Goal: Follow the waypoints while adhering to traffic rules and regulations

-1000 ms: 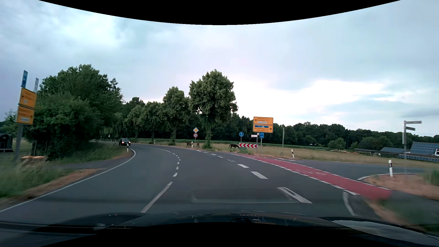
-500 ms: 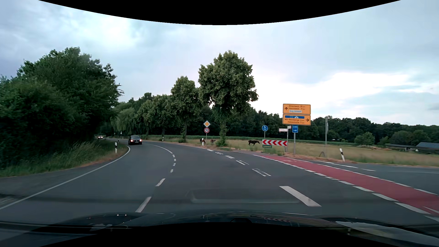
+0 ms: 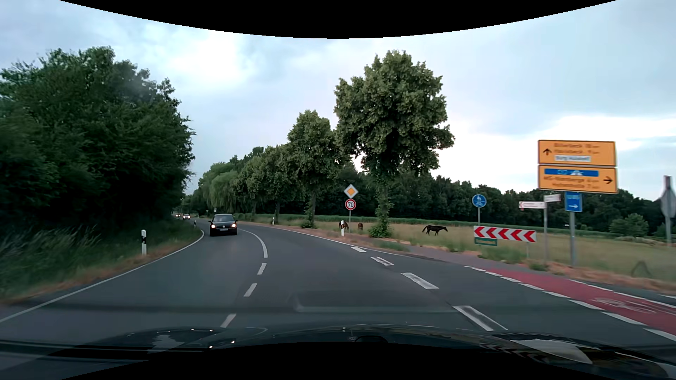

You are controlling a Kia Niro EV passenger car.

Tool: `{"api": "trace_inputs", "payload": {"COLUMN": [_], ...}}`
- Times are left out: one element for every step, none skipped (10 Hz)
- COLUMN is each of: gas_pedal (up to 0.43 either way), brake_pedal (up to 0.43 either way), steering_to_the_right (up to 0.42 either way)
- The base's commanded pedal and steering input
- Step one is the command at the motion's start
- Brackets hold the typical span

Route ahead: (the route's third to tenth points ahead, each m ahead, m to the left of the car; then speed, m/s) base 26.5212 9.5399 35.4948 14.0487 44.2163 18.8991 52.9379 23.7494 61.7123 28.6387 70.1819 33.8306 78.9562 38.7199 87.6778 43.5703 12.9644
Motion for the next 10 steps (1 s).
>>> {"api": "trace_inputs", "payload": {"gas_pedal": [0.138, 0.138, 0.15, 0.169, 0.177, 0.22, 0.22, 0.228, 0.26, 0.26], "brake_pedal": [0.0, 0.0, 0.0, 0.0, 0.0, 0.0, 0.0, 0.0, 0.0, 0.0], "steering_to_the_right": [-0.1, -0.109, -0.11, -0.108, -0.103, -0.097, -0.09, -0.088, -0.084, -0.076]}}
